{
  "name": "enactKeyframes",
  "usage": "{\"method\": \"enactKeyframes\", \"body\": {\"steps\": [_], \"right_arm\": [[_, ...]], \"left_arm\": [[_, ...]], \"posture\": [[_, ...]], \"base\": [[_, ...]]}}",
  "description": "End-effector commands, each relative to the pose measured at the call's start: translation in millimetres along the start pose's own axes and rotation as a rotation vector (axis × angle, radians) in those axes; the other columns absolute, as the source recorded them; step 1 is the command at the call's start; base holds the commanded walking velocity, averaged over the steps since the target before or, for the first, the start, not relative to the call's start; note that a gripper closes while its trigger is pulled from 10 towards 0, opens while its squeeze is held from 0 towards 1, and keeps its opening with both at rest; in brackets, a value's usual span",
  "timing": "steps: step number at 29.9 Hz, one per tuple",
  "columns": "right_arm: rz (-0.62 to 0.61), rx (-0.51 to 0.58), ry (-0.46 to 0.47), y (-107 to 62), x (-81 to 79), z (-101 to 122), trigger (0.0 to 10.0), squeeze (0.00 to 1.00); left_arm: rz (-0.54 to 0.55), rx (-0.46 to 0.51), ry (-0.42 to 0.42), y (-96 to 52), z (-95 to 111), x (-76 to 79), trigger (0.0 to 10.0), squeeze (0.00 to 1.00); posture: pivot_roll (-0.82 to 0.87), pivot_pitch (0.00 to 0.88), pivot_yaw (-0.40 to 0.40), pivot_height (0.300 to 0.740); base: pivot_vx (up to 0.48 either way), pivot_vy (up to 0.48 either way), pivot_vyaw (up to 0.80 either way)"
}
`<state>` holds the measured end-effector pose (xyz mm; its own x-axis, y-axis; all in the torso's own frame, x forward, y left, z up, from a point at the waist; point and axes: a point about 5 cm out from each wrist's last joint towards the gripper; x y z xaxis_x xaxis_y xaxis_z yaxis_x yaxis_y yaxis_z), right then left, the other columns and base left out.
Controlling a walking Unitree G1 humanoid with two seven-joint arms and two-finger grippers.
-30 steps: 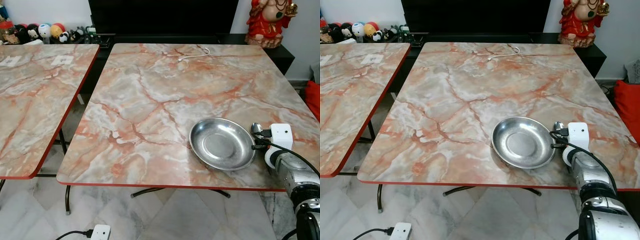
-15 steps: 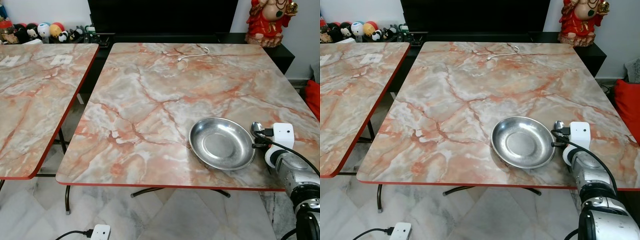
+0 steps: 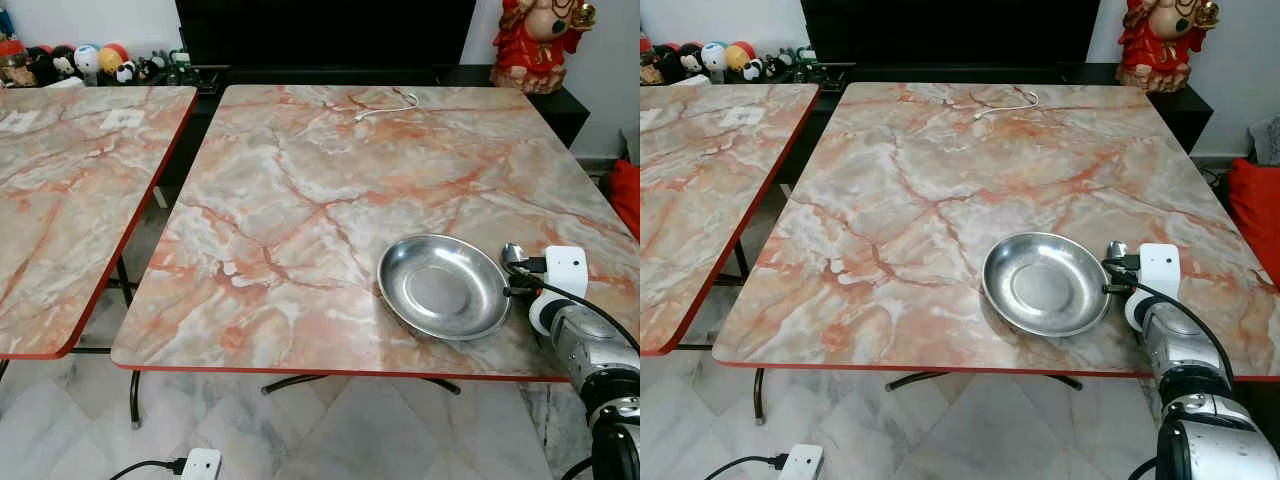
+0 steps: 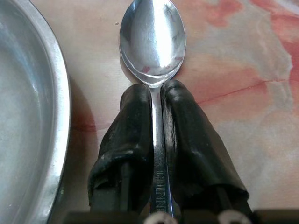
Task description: Setting the table
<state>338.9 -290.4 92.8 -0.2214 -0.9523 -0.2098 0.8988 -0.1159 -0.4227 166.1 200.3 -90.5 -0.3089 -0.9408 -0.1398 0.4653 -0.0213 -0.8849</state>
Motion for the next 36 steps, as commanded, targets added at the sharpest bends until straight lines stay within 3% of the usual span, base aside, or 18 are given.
{"method": "enactKeyframes", "body": {"steps": [1, 13, 34, 35, 36], "right_arm": [[-0.004, 0.008, 0.022, 0.0, 0.9, 4, 10.0, 0.0], [0.017, 0.017, 0.073, 0.0, 0.2, 7, 10.0, 0.0], [0.053, 0.034, 0.019, -1.2, -1.7, 16, 10.0, 0.0], [0.054, 0.033, 0.001, -1.3, -2.2, 16, 10.0, 0.61], [0.054, 0.033, 0.0, -1.3, -2.2, 16, 10.0, 0.99]], "left_arm": [[-0.008, -0.032, 0.031, -1.0, -8, 0.0, 10.0, 0.0], [-0.014, -0.035, 0.049, -0.9, -7, -0.4, 10.0, 0.0], [-0.025, -0.033, 0.073, -0.9, -6, -0.4, 10.0, 0.0], [-0.026, -0.033, 0.075, -0.9, -6, -0.4, 10.0, 0.0], [-0.026, -0.033, 0.075, -0.9, -6, -0.4, 10.0, 0.0]], "posture": [[0.02, 0.09, -0.004, 0.74], [0.02, 0.09, -0.003, 0.74], [0.02, 0.091, -0.002, 0.74], [0.02, 0.091, -0.002, 0.74], [0.02, 0.091, -0.002, 0.74]], "base": [[0.0, 0.0, 0.0], [0.0, 0.0, 0.0], [0.0, 0.0, 0.0], [0.0, 0.0, 0.0], [0.0, 0.0, 0.0]]}}
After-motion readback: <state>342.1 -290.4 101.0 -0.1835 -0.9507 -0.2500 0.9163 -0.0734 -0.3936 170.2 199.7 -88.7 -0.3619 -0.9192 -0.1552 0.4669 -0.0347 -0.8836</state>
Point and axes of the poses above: a point about 5 cm out from each wrist's last joint towards the gripper, its own y axis pointing out of the wrist towards the gripper, its own z axis along the axis of the wrist's last joint, x = y × z, and after that the axes turned 15 degrees about y, right-handed
